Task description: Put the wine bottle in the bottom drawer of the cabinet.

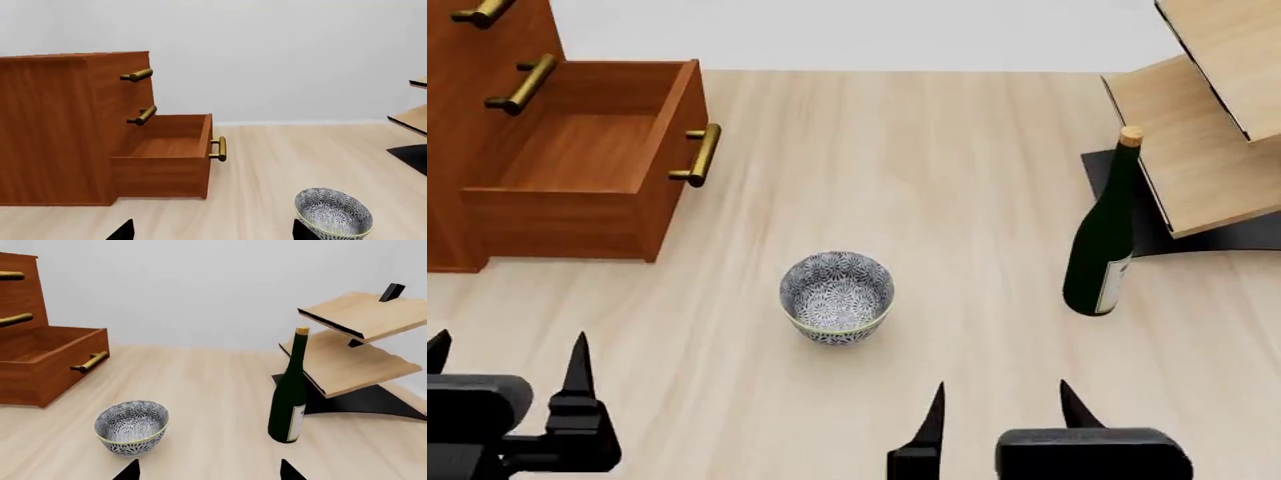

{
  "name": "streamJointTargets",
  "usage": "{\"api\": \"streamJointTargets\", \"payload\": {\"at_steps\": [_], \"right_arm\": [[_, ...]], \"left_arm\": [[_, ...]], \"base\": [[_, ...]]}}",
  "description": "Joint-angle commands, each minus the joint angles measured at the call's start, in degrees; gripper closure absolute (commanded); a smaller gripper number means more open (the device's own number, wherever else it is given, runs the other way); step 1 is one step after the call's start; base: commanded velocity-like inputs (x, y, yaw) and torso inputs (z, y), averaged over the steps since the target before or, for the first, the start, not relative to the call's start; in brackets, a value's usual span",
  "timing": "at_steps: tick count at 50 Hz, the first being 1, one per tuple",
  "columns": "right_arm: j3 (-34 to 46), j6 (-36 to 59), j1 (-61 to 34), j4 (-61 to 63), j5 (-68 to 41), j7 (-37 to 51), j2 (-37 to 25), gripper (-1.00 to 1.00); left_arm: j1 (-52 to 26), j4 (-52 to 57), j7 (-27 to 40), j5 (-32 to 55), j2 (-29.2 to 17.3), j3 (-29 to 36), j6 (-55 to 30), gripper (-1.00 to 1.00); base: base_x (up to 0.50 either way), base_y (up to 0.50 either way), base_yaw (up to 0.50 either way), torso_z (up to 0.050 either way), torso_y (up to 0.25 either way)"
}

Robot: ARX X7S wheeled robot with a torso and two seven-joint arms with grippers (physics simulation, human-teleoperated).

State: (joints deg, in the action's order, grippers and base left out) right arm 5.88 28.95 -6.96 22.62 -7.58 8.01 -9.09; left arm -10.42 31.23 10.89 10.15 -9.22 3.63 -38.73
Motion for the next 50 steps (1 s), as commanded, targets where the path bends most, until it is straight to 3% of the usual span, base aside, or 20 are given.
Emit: {"api": "streamJointTargets", "payload": {"at_steps": [1, 13, 15, 19, 22, 50], "right_arm": [[-1.2, 17.2, -7.5, 12.5, -2.9, 1.0, -1.8, -1.00], [-2.0, 35.3, -22.3, 19.2, -6.2, 1.4, -2.4, -1.00], [-2.3, 38.5, -24.8, 19.9, -6.8, 1.6, -2.2, -1.00], [-3.2, 42.6, -28.2, 20.5, -7.6, 2.1, -1.5, -1.00], [-3.1, 42.1, -28.5, 20.2, -7.5, 2.2, -1.5, -1.00], [-2.1, 42.6, -29.1, 20.8, -7.8, 3.5, -2.5, -1.00]], "left_arm": [[-12.6, 14.5, 2.0, 5.0, -0.9, -4.5, -24.5, -1.00], [-33.9, 23.4, 4.9, 10.6, 1.2, -7.6, -51.2, -1.00], [-35.8, 21.9, 10.8, 18.6, 0.0, -9.2, -51.2, -1.00], [-41.0, 17.2, 31.3, 44.8, -4.6, -12.5, -51.2, -1.00], [-42.1, 15.9, 37.0, 51.9, -5.8, -12.8, -50.8, -1.00], [-41.7, 13.9, 41.0, 56.1, -9.4, -10.4, -45.8, -1.00]], "base": [[0.00, 0.00, 0.00, 0.000, 0.000], [0.00, 0.00, 0.00, 0.000, 0.000], [0.00, 0.00, 0.00, 0.000, 0.000], [0.00, 0.00, 0.00, 0.000, 0.000], [0.00, 0.00, 0.00, 0.000, 0.000], [0.00, 0.00, 0.00, 0.000, 0.000]]}}
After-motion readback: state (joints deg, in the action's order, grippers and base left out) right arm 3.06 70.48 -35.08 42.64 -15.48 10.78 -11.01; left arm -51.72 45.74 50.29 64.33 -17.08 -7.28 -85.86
